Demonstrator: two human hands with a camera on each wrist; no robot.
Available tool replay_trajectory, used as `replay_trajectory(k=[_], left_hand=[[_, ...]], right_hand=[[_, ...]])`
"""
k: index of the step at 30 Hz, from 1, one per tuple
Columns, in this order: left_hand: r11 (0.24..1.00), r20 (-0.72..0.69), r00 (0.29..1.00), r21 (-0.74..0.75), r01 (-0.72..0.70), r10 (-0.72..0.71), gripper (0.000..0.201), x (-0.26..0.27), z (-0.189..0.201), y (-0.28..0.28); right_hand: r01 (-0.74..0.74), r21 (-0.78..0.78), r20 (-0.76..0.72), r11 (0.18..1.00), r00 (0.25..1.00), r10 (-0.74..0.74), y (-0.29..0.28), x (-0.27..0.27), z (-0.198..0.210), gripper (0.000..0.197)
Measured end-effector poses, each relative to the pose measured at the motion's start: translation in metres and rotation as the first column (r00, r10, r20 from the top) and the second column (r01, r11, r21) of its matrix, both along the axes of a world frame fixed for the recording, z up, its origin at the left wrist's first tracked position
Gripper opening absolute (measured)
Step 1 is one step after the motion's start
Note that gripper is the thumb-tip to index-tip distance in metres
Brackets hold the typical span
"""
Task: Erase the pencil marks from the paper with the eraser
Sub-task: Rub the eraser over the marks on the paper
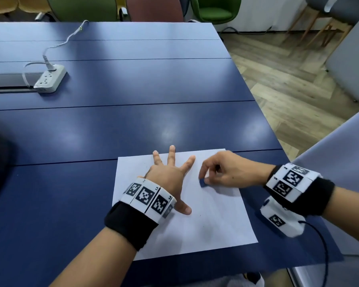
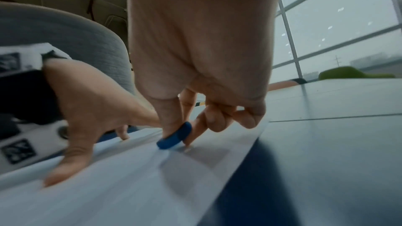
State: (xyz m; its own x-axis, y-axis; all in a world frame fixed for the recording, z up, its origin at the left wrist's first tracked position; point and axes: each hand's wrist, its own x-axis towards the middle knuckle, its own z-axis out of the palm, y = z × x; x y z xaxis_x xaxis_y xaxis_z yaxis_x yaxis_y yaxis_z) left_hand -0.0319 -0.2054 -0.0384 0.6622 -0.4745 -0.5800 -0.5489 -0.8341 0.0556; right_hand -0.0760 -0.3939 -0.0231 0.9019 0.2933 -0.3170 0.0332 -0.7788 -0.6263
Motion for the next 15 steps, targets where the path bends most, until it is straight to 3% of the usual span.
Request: replay_trajectory(k=[3,8,13,15], left_hand=[[1.0,0.008,1.0,-0.01,-0.002,0.002,0.14,0.0,-0.001,0.0],[1.0,0.008,1.0,-0.007,-0.004,0.004,0.14,-0.001,0.0,0.0],[1.0,0.015,1.0,-0.021,-0.004,0.004,0.14,-0.001,-0.001,0.0],[1.0,0.016,1.0,-0.022,-0.004,0.005,0.14,0.0,-0.002,0.0]], right_hand=[[0.159,0.024,0.094,0.987,0.982,-0.161,-0.001,0.008,-0.003,0.006],[-0.038,0.063,-0.047,0.997,0.998,0.041,0.009,-0.018,-0.001,0.008],[0.13,0.03,0.097,0.991,0.986,-0.133,0.005,-0.001,-0.001,0.007],[0.078,0.08,0.046,0.994,0.996,-0.082,0.007,-0.011,-0.003,0.009]])
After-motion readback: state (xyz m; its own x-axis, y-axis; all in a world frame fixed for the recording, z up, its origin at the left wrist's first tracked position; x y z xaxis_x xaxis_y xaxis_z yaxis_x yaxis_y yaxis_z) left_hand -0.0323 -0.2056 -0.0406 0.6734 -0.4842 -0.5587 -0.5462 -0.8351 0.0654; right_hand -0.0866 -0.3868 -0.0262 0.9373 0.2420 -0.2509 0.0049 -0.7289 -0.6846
